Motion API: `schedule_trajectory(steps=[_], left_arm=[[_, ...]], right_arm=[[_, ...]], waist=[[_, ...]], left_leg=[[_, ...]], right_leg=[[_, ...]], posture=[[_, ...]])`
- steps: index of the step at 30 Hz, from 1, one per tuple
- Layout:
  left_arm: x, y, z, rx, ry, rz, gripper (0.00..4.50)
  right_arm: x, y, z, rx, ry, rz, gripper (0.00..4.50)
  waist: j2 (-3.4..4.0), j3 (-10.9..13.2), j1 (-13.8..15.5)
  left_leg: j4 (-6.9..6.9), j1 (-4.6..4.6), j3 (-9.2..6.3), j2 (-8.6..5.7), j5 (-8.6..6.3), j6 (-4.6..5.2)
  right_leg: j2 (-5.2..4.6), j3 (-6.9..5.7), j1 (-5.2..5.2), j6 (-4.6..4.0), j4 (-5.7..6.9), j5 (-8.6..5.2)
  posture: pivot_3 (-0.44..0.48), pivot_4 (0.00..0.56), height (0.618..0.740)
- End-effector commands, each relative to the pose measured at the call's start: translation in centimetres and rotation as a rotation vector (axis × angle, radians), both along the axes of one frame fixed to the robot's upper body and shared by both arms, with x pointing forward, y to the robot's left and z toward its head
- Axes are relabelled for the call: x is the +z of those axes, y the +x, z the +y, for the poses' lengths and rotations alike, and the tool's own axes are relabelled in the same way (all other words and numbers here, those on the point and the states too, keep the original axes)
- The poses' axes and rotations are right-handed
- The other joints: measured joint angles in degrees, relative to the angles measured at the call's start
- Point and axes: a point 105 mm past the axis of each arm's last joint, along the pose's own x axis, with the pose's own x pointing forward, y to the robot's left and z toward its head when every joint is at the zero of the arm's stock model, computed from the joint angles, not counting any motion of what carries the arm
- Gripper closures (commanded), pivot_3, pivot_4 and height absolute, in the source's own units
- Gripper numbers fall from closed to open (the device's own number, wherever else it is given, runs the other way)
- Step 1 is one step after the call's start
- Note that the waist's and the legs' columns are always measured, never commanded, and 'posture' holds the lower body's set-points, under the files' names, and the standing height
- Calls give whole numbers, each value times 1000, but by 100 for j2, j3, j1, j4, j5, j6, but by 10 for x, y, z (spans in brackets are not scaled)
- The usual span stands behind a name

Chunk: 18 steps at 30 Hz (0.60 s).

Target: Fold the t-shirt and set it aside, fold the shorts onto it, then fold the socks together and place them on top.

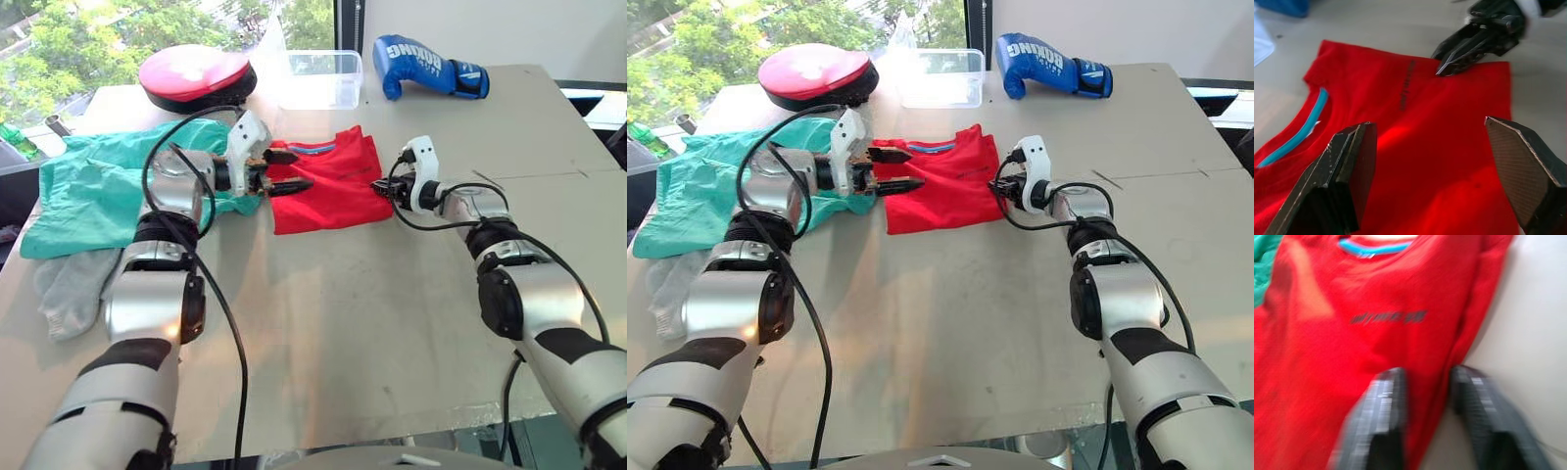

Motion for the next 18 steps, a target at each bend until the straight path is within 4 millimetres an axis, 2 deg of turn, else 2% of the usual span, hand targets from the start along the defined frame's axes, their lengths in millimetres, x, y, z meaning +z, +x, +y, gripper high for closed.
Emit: schedule_trajectory(steps=[1, 5, 9, 14, 18], left_arm=[[13, -17, 9, -46, 74, -18, 711], [16, -30, 14, -48, 94, -8, 711], [27, -41, 9, -40, 31, -14, 711], [28, -61, 16, 4, 44, -15, 711], [33, -78, 8, -17, 6, -13, 711]], right_arm=[[4, -4, -2, 40, 15, 1, 4432], [16, -6, -19, 29, 41, -20, 4432], [25, -21, -50, -1, 24, -43, 4432], [37, -60, -111, -116, -52, -57, 4432], [34, -96, -167, -236, -152, -25, 4432]], waist=[[1, 0, -20], [1, 0, -16], [1, 0, 67], [8, 2, 155], [8, 2, 267]], left_leg=[[0, 2, 0, 0, 0, 0], [-2, 12, -4, 1, 0, 0], [11, -6, -16, -1, 0, 0], [10, -4, -16, 0, -1, 1], [17, 2, -13, 1, -15, 26]], right_leg=[[0, 0, 0, 0, 4, 0], [2, 0, 1, -1, 14, -1], [1, -9, 1, -1, 12, -1], [1, -8, 0, -1, 14, -2], [2, -8, 2, -2, 5, -3]], posture=[[0, 150, 731], [0, 150, 731], [0, 150, 731], [0, 150, 731], [0, 150, 731]])
